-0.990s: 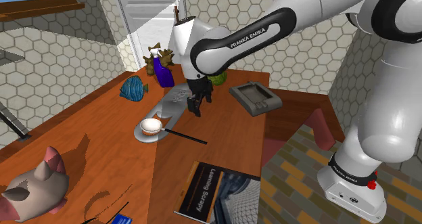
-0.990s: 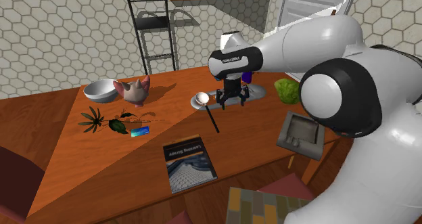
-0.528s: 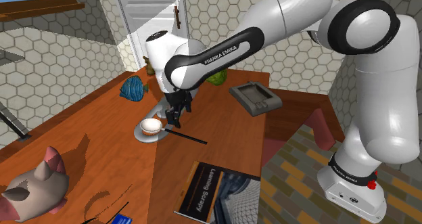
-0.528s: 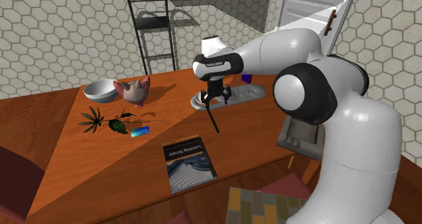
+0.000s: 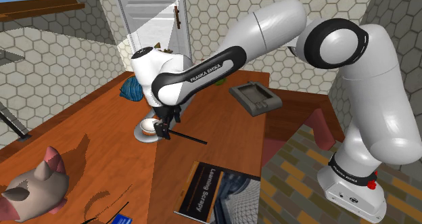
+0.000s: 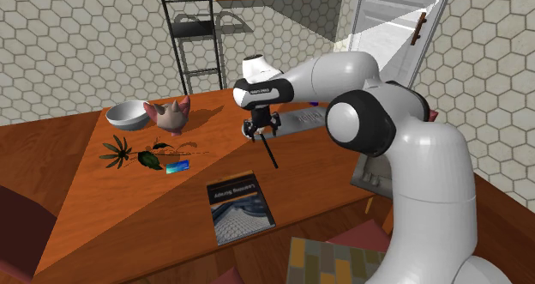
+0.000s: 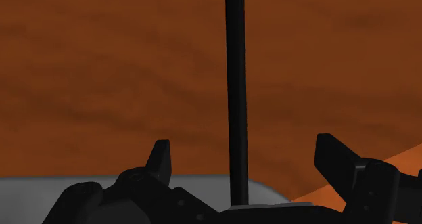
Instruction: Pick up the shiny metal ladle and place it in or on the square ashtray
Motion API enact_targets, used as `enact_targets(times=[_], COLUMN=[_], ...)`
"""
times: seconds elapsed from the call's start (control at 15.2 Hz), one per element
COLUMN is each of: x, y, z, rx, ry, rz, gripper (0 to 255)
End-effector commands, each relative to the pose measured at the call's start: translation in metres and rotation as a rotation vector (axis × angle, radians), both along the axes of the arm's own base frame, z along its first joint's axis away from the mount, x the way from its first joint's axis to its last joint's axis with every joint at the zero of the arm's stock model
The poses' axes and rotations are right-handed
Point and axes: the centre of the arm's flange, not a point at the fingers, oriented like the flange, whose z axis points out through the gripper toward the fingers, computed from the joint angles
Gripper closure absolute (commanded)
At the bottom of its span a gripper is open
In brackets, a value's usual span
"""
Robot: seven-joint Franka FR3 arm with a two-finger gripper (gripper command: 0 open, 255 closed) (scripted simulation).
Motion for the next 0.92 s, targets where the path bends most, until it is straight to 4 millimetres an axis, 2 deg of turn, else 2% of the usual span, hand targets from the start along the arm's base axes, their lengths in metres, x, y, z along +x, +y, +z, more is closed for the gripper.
enact_targets(times=[0.0, 0.13, 0.66, 0.73, 0.86], x=[0.0, 0.0, 0.0, 0.0, 0.0], y=[-0.001, -0.003, -0.003, -0.003, -0.003], z=[-0.01, -0.023, -0.023, -0.023, -0.023], rx=[0.0, 0.0, 0.0, 0.0, 0.0], ry=[-0.001, -0.001, 0.0, 0.0, 0.0], rz=[0.0, 0.0, 0.0, 0.0, 0.0], gripper=[0, 0, 0, 255, 255])
